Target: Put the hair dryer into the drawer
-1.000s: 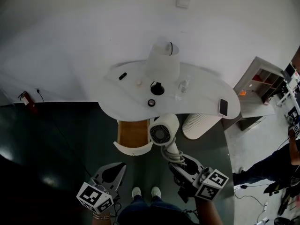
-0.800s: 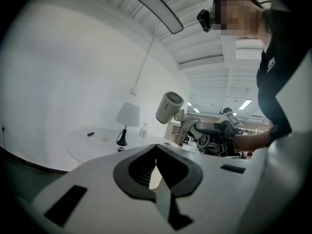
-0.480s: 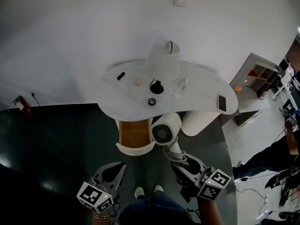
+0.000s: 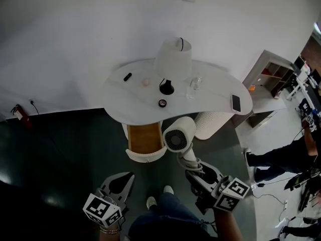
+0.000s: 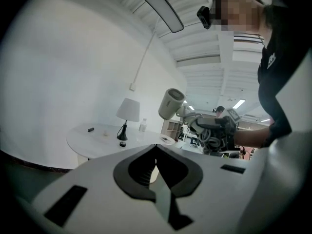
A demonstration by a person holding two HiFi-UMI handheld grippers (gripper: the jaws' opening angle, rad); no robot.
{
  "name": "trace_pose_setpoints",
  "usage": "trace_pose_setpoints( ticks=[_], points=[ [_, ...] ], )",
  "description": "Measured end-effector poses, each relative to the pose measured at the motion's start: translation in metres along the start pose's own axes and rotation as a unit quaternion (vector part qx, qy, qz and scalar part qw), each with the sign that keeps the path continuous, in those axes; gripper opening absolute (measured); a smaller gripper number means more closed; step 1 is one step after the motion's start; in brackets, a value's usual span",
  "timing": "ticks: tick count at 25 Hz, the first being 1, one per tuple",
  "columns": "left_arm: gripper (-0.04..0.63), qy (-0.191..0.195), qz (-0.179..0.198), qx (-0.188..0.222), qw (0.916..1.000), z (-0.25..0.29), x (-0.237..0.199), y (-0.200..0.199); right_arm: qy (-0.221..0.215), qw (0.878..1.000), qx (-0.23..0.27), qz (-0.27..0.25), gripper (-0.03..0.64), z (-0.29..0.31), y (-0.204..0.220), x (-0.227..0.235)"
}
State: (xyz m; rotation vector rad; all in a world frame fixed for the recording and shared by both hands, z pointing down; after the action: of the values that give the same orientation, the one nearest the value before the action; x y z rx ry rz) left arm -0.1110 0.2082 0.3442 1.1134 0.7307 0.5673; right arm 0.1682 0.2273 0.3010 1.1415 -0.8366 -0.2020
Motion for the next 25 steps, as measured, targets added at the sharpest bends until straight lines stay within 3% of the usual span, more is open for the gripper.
trace_pose_setpoints(
  ticks=[12, 25],
  points=[
    [0.015, -0.009, -0.011, -0.001, 0.9999, 0.005, -0.013, 0.0, -0.013, 1.0, -0.016, 0.003, 0.202, 0.023, -0.003, 0.01],
    [0.015, -0.033, -0.016, -0.004, 0.9993, 0.049, -0.043, -0.026, -0.048, 0.997, -0.054, -0.004, 0.202, 0.07, -0.034, 0.056]
  ],
)
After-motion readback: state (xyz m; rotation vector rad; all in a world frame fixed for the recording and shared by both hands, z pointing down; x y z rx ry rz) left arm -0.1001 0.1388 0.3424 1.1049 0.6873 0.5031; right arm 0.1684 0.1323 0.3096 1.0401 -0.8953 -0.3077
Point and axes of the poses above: the fingertips, and each gripper's own axes: z forward along the fingers, x to its right, y out of its underside, the point moved 7 cm from there along -z, backward along the fingers, and after that the axes turned 6 degrees about -x, right-handed, at the moved point
